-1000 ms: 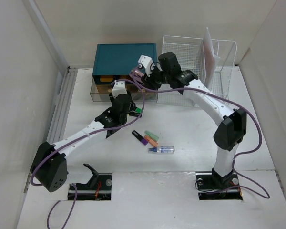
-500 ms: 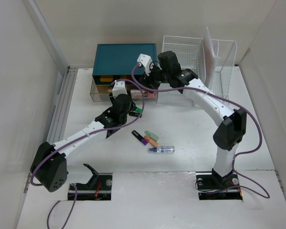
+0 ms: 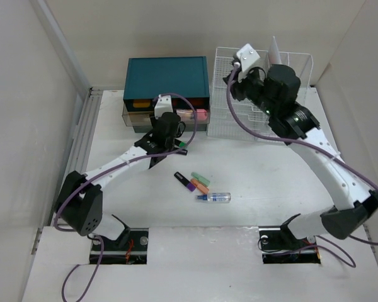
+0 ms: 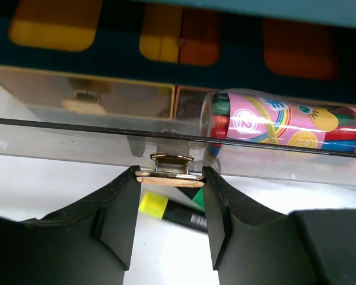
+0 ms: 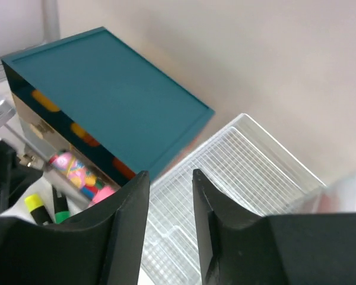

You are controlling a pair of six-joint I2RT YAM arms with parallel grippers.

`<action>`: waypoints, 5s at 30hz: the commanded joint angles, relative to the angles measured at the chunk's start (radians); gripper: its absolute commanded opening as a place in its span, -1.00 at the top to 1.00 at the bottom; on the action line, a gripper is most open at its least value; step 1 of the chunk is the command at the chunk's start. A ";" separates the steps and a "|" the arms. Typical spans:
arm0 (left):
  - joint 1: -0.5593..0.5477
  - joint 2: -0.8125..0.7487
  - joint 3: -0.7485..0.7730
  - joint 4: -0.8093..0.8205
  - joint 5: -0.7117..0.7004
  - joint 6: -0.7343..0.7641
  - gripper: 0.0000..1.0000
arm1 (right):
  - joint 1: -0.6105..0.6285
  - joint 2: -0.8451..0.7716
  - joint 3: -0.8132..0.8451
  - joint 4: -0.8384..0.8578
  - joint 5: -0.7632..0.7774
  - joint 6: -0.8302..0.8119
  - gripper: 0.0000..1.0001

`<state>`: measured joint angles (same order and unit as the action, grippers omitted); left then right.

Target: Organize the desk

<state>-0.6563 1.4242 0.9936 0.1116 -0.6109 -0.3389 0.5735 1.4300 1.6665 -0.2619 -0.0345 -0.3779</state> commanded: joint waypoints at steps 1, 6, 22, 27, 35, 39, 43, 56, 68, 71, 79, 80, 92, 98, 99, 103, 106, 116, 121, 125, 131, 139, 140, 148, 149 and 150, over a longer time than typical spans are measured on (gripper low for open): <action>0.011 0.057 0.089 0.065 0.039 0.034 0.27 | -0.020 -0.054 -0.097 0.010 -0.057 0.001 0.22; 0.029 0.117 0.129 0.074 0.048 0.043 0.29 | -0.029 -0.147 -0.293 -0.028 -0.189 -0.058 0.28; 0.119 0.179 0.203 0.083 0.077 0.061 0.31 | -0.047 -0.204 -0.511 -0.076 -0.323 -0.161 0.31; 0.139 0.200 0.223 0.074 0.086 0.061 0.31 | -0.057 -0.195 -0.521 -0.086 -0.332 -0.161 0.23; 0.171 0.219 0.223 0.074 0.096 0.061 0.22 | -0.066 -0.186 -0.530 -0.086 -0.351 -0.161 0.23; 0.181 0.219 0.232 0.074 0.105 0.061 0.05 | -0.075 -0.177 -0.530 -0.096 -0.360 -0.161 0.21; 0.181 0.219 0.251 0.074 0.105 0.061 -0.29 | -0.086 -0.177 -0.530 -0.096 -0.369 -0.161 0.18; 0.101 -0.014 0.093 0.043 0.114 0.038 -0.81 | -0.086 -0.082 -0.504 -0.336 -0.582 -0.468 -0.42; 0.052 -0.366 -0.231 0.051 0.189 -0.048 -0.81 | 0.126 0.076 -0.568 -0.530 -0.545 -0.794 -0.44; 0.052 -0.401 -0.282 0.051 0.178 -0.060 -0.81 | 0.153 0.086 -0.579 -0.530 -0.556 -0.794 -0.44; 0.052 -0.421 -0.349 0.083 0.145 -0.101 -0.81 | 0.247 0.109 -0.636 -0.502 -0.522 -0.682 -0.39; 0.052 -0.430 -0.349 0.083 0.145 -0.112 -0.81 | 0.256 0.109 -0.661 -0.464 -0.522 -0.635 -0.36; 0.052 -0.459 -0.368 0.102 0.126 -0.112 -0.78 | 0.312 0.078 -0.741 -0.255 -0.334 -0.340 -0.19; 0.052 -0.459 -0.377 0.120 0.126 -0.112 -0.78 | 0.312 0.148 -0.732 -0.218 -0.281 -0.271 -0.17; 0.052 -0.449 -0.377 0.120 0.117 -0.112 -0.78 | 0.312 0.149 -0.732 -0.218 -0.281 -0.271 -0.17; 0.052 -0.438 -0.377 0.140 0.108 -0.112 -0.78 | 0.312 0.178 -0.732 -0.218 -0.292 -0.262 -0.17; 0.052 -0.417 -0.377 0.166 0.099 -0.101 -0.76 | 0.322 0.187 -0.732 -0.232 -0.281 -0.262 -0.15; 0.098 -0.300 -0.316 0.214 0.086 -0.052 -0.71 | 0.322 0.205 -0.732 -0.252 -0.281 -0.262 0.17; 0.133 -0.291 -0.316 0.252 0.123 -0.061 -0.69 | 0.322 0.214 -0.723 -0.272 -0.294 -0.262 0.64; 0.173 -0.259 -0.270 0.261 0.152 -0.061 -0.69 | 0.322 0.202 -0.700 -0.272 -0.303 -0.262 0.95; 0.218 -0.171 -0.181 0.241 0.198 -0.038 -0.69 | 0.322 0.092 -0.648 -0.293 -0.281 -0.234 1.00; 0.279 -0.096 -0.135 0.184 0.241 -0.038 -0.61 | 0.322 0.030 -0.545 -0.382 -0.337 -0.193 1.00; 0.291 -0.087 -0.135 0.184 0.241 -0.038 -0.61 | 0.312 0.018 -0.528 -0.382 -0.337 -0.184 1.00; 0.357 -0.051 -0.144 0.220 0.335 0.001 -0.53 | 0.166 -0.049 -0.447 -0.436 -0.479 -0.174 1.00; 0.374 -0.036 -0.144 0.230 0.355 0.001 -0.50 | 0.148 -0.058 -0.435 -0.448 -0.496 -0.174 1.00; 0.394 -0.025 -0.157 0.247 0.379 0.001 -0.48 | 0.129 -0.068 -0.435 -0.457 -0.511 -0.174 1.00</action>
<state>-0.2951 1.3819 0.8162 0.2981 -0.3050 -0.3569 0.7502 1.4216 1.1740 -0.6884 -0.4496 -0.5671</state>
